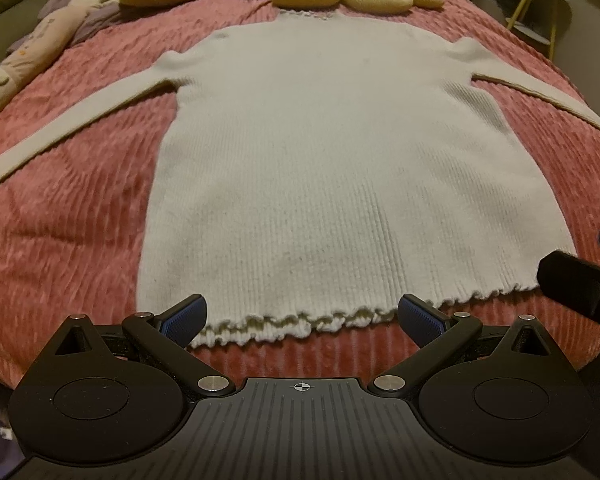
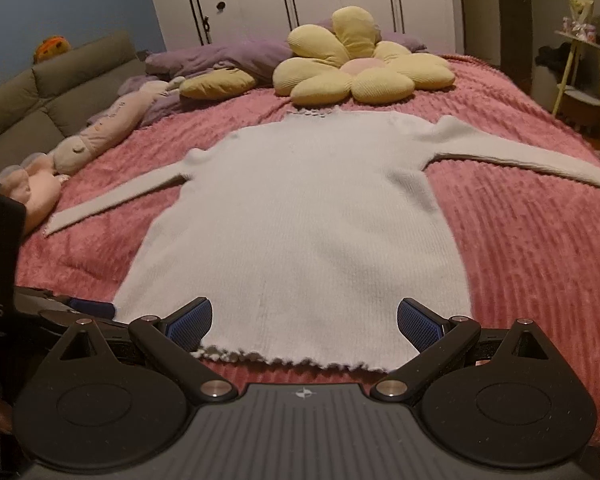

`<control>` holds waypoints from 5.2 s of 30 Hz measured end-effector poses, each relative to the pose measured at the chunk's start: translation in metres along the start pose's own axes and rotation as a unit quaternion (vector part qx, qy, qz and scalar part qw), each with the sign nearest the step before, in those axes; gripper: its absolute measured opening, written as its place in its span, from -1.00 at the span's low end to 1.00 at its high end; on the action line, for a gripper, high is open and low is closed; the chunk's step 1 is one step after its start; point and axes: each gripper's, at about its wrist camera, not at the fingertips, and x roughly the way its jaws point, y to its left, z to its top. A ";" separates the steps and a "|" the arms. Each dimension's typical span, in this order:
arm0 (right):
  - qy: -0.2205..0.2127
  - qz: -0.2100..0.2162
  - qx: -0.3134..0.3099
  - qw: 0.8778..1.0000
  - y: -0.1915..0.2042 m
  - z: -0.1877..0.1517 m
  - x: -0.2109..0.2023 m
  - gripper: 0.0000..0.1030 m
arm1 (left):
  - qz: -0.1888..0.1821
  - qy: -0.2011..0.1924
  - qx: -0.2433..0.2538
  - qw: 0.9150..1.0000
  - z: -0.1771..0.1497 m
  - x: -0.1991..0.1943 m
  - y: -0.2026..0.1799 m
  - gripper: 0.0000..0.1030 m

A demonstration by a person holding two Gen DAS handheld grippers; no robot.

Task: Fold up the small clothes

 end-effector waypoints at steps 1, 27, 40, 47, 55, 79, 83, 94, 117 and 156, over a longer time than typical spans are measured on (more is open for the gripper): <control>0.005 0.005 0.004 1.000 -0.002 0.000 0.002 0.92 | -0.001 0.002 0.001 1.000 0.000 0.001 -0.001 1.00; -0.188 -0.083 0.493 0.846 -0.412 0.066 0.075 0.18 | 0.019 -0.063 -0.049 0.997 0.110 0.086 -0.009 1.00; -0.176 -0.163 0.469 0.850 -0.449 0.083 0.111 -0.84 | 0.031 -0.054 -0.012 0.998 0.128 0.110 -0.016 1.00; -0.192 -0.225 0.184 0.937 -0.324 0.166 0.122 -0.85 | -0.025 -0.080 -0.058 0.995 0.150 0.103 0.017 1.00; -0.141 -0.077 -0.101 0.982 -0.103 0.174 0.213 -0.66 | -0.095 -0.112 -0.096 0.984 0.195 0.105 0.037 1.00; -0.082 -0.006 0.067 0.994 -0.131 0.078 0.187 -0.30 | -0.271 0.028 -0.178 0.946 0.268 0.232 -0.014 0.32; -0.083 -0.002 0.079 0.993 -0.133 0.078 0.187 -0.30 | -0.258 0.036 -0.176 0.949 0.272 0.238 -0.018 -0.06; -0.081 -0.004 0.086 0.993 -0.135 0.085 0.184 -0.30 | -0.235 -0.060 -0.177 0.954 0.295 0.181 0.029 -0.82; -0.066 0.072 0.342 0.935 -0.201 0.142 0.261 -0.30 | -0.131 -0.052 -0.209 0.968 0.262 0.209 0.152 -0.81; -0.087 -0.099 0.123 0.984 -0.140 0.135 0.229 -0.61 | -0.070 -0.072 -0.143 0.985 0.243 0.206 0.148 -0.55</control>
